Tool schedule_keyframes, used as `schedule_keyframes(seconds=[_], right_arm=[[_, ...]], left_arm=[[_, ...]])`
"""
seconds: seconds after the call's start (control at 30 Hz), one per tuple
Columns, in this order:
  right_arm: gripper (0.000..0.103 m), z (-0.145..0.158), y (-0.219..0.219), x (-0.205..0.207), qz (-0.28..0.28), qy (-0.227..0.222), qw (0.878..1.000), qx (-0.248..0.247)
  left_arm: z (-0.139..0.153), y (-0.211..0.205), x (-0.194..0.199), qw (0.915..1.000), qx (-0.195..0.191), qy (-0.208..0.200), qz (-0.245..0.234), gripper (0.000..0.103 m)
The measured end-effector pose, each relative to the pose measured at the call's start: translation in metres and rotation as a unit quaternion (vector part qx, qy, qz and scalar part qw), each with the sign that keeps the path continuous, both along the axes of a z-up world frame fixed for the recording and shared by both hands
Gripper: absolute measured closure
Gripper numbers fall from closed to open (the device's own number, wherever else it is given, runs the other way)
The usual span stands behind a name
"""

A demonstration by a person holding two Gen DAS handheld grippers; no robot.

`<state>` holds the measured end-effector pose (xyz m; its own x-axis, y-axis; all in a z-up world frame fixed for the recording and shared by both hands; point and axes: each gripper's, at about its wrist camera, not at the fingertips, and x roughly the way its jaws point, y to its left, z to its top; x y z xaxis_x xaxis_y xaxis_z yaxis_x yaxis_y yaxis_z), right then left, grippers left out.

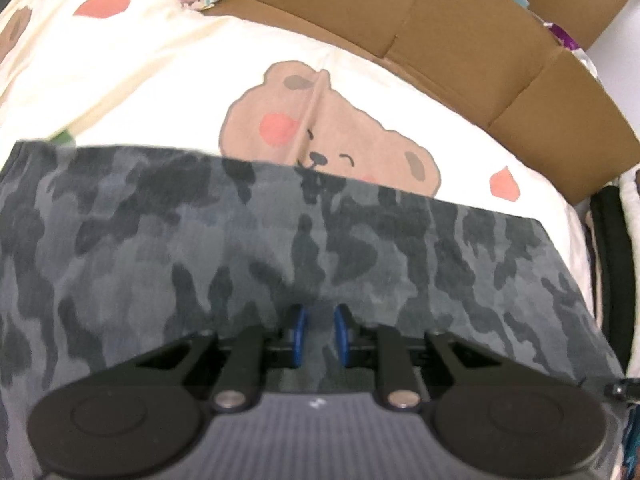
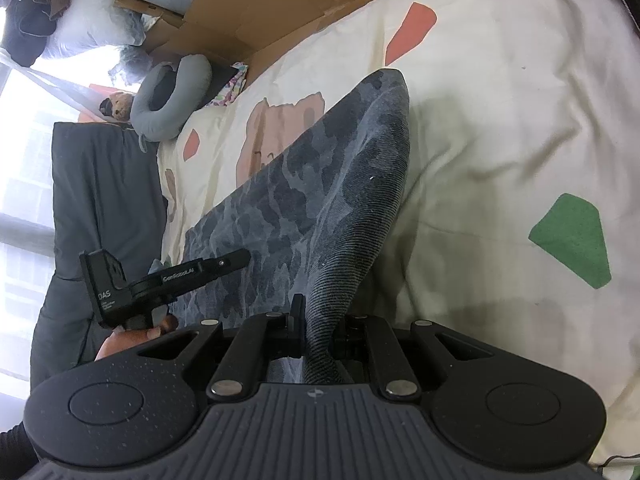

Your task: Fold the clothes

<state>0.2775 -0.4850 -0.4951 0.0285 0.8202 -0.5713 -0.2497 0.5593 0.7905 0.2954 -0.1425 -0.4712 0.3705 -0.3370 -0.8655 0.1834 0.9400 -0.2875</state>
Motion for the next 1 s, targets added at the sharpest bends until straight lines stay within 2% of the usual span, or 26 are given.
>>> schedule_keyframes(seconds=[0.13,0.37,0.57,0.73,1.0], right_arm=[[0.095,0.001,0.0,-0.001,0.002,-0.001,1.0,0.001],[0.095,-0.002,0.0,-0.003,0.005,-0.001,1.0,-0.003],[0.095,-0.002,0.0,-0.003,0.006,-0.001,1.0,-0.004],[0.095,-0.003,-0.002,-0.003,0.002,0.001,1.0,-0.004],[0.095,-0.002,-0.001,-0.004,-0.007,0.002,1.0,-0.003]], left_arm=[[-0.003,-0.006,0.019,0.9997,0.005,0.014,0.017,0.091],[-0.001,-0.021,0.039,0.9997,0.012,-0.012,0.017,0.091],[-0.004,-0.021,0.049,0.9995,0.012,-0.01,0.027,0.091],[0.001,-0.019,0.021,0.9998,0.0,-0.017,0.013,0.09],[-0.002,-0.003,-0.054,0.9996,-0.014,0.02,-0.017,0.09]])
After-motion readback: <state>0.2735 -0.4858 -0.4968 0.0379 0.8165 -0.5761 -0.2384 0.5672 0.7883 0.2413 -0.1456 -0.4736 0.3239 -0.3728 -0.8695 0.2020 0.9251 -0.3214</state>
